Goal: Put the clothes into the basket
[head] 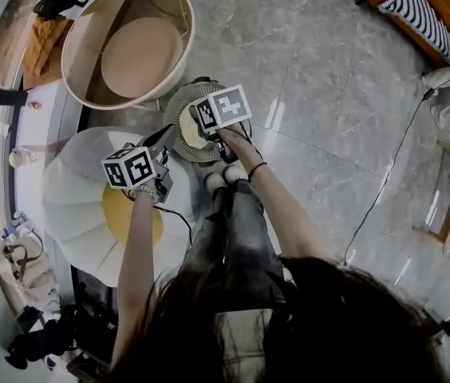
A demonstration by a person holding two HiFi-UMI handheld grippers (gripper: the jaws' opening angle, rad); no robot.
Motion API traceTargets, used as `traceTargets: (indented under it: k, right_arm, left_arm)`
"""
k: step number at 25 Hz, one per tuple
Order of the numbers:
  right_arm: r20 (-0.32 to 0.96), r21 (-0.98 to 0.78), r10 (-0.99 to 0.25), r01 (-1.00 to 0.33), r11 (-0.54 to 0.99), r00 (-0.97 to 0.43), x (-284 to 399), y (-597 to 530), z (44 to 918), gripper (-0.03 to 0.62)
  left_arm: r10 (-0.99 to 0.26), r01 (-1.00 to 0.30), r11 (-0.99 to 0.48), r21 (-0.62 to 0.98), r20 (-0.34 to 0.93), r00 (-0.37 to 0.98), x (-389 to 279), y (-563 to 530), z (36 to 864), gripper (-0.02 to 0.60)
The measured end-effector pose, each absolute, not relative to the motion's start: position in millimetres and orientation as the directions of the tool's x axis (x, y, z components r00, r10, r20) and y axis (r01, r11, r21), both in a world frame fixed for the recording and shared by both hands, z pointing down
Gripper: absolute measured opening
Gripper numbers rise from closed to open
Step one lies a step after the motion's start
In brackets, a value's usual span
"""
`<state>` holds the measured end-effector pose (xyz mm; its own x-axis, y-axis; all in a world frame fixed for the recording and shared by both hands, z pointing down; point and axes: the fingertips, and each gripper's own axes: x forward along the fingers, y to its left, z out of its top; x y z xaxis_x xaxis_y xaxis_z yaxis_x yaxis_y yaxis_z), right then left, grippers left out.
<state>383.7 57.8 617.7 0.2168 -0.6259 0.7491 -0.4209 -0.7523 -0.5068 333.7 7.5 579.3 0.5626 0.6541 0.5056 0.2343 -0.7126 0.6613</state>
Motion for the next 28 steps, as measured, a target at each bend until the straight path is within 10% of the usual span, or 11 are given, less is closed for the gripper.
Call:
traceTargets:
  k: [28]
  right_arm:
    - [0.316, -0.696, -0.846, -0.5, -0.514, 0.429, 338, 56, 451, 0.029]
  left_arm:
    - [0.625, 0.366, -0.715, 0.596, 0.311, 0.716, 312, 14, 446, 0.011]
